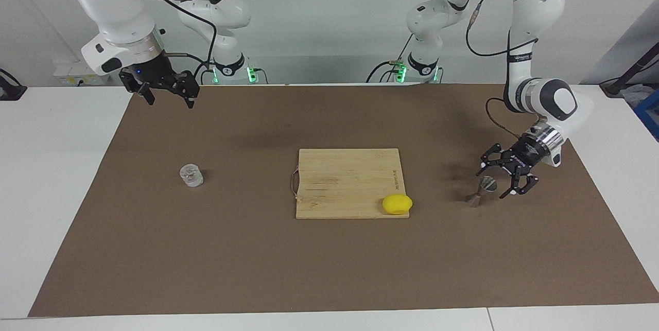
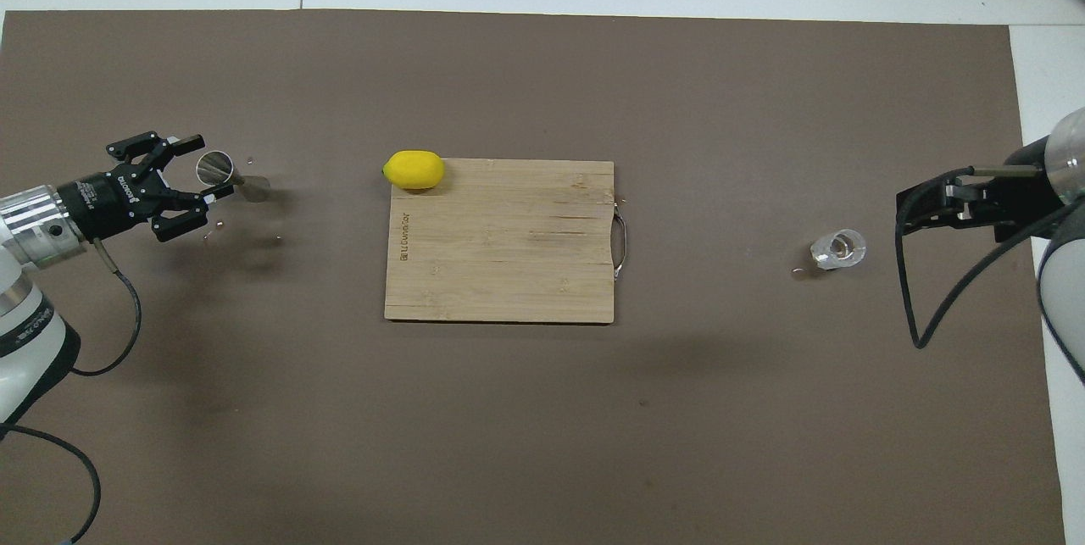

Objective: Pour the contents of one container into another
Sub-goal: 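Grasp the small metal cup with the left gripper and lift it, then carry the metal cup over the board while the right gripper opens, then set the metal cup on the board and open the left gripper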

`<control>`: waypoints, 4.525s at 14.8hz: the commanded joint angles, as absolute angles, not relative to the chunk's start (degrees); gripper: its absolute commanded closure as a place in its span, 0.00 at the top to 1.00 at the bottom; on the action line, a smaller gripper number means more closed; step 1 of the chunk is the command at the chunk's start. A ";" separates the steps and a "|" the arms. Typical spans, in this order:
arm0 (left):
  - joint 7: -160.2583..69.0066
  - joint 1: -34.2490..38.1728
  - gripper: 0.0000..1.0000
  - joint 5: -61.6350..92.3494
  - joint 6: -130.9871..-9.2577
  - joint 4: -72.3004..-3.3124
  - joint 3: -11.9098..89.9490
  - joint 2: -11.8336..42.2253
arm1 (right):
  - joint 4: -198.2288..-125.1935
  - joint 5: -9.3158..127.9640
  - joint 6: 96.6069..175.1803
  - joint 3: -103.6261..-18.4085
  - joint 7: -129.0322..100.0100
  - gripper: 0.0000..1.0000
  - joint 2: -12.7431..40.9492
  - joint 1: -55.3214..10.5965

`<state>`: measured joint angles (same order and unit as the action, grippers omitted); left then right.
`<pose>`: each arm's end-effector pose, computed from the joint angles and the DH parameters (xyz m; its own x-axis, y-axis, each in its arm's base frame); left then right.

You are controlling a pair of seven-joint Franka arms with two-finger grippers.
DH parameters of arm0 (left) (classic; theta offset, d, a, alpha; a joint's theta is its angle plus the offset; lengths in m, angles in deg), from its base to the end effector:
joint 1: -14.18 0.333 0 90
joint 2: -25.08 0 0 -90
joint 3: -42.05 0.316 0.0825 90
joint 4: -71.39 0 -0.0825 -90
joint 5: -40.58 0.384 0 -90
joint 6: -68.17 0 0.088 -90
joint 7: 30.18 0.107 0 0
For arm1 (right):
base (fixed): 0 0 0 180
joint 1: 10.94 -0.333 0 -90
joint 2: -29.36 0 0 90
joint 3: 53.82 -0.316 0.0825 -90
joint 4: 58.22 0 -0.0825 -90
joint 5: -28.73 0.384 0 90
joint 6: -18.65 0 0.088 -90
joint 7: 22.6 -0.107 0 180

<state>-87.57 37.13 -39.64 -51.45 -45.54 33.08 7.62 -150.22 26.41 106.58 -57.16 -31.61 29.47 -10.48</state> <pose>0.5862 0.0987 0.3079 -0.2949 0.2997 -0.9073 0.8367 0.5395 -0.0937 0.5483 0.0232 0.6062 0.9922 -0.1082 -0.0618 -0.1051 -0.9932 0.0509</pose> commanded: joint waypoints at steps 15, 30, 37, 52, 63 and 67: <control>-93.27 36.60 0.00 -40.37 -45.38 -38.22 26.06 9.08 | -151.91 27.59 106.63 -57.42 -32.18 0.99 31.11 -9.71; -106.38 0.05 0.00 -50.91 -83.41 -33.64 24.12 7.51 | -151.83 27.50 107.33 -57.33 -31.83 0.99 31.03 -9.27; -106.03 -5.42 0.00 -51.18 -87.83 -29.08 24.21 0.30 | -152.00 27.15 109.17 -57.33 -40.94 1.00 30.76 -8.39; -106.12 -6.21 0.95 -47.67 -87.83 -29.95 24.12 -0.85 | -158.94 39.00 122.36 -57.33 -84.11 1.00 22.69 -0.49; -107.61 -3.76 1.00 -43.19 -79.42 -32.04 24.20 5.55 | -174.05 54.13 135.62 -57.24 -85.26 1.00 21.45 9.71; -108.40 3.00 1.00 -30.73 -68.35 -32.67 24.20 9.52 | -175.03 56.77 137.47 -57.24 -83.25 1.00 18.73 10.68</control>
<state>-107.23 -0.73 -36.08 -74.26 -29.97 24.07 5.95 -174.15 54.81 135.88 -56.48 -84.32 19.82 9.99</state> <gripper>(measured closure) 0.000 0.000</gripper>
